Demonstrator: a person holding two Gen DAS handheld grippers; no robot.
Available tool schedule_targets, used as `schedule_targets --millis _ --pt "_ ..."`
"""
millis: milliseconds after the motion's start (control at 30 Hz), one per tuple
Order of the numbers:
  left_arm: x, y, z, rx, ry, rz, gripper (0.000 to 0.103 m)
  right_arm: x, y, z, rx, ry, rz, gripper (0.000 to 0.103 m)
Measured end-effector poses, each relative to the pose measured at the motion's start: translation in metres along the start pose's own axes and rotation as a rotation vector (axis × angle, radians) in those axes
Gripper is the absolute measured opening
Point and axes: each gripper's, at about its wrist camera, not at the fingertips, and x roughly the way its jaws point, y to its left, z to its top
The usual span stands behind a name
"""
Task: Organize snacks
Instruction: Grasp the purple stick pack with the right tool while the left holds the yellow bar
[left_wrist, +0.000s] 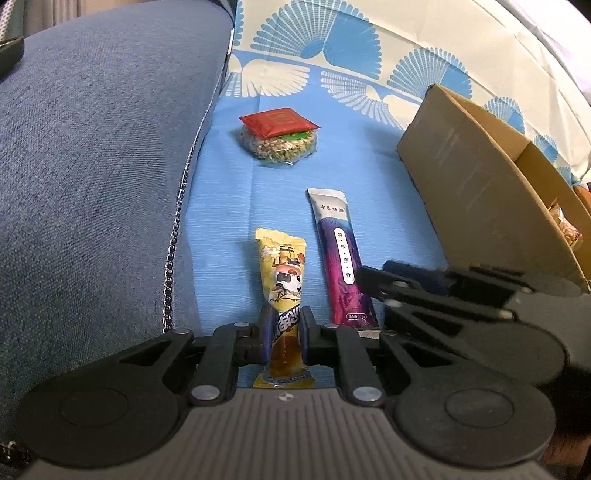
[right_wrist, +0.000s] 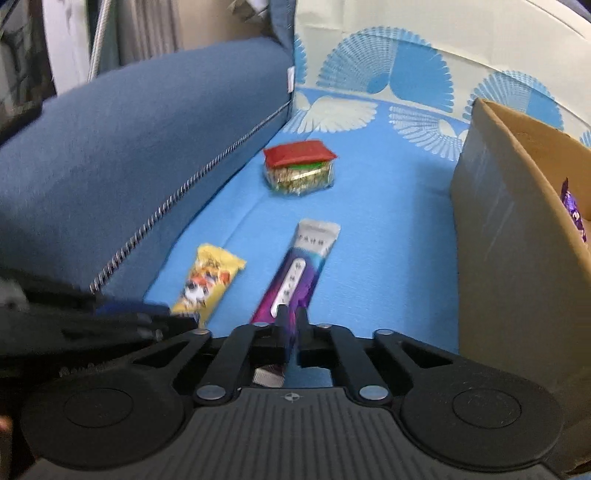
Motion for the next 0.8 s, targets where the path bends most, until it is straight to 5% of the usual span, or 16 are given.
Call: schedule_targets --millis 33,300,367,500,567,633,800 --pt "0.0 -0.001 0.0 0.005 0.001 0.002 0.013 0.001 -0.001 0.002 0.017 -0.004 0.007 0.026" --pt "0.002 -0.003 -0.001 0.019 0.01 0.011 0.013 0.032 -0.018 0.007 0.128 0.062 0.056 0.05" --pt "0.004 -0.003 -0.001 0.028 0.019 0.0 0.032 0.036 -0.018 0.009 0.113 0.066 0.056 0.052" --pt "0.008 -0.003 -0.001 0.04 0.045 -0.005 0.036 0.042 -0.01 0.015 0.081 0.094 0.078 0.069" --pt "0.008 -0.003 -0.001 0.043 0.047 -0.006 0.036 0.044 -0.004 0.016 0.052 0.103 0.06 0.066" --pt "0.008 -0.002 -0.002 0.039 0.044 -0.01 0.036 0.044 -0.001 0.017 0.016 0.106 0.012 0.036" --pt "0.009 -0.003 -0.002 0.037 0.044 -0.003 0.036 0.035 -0.01 0.019 0.005 0.12 -0.016 0.021"
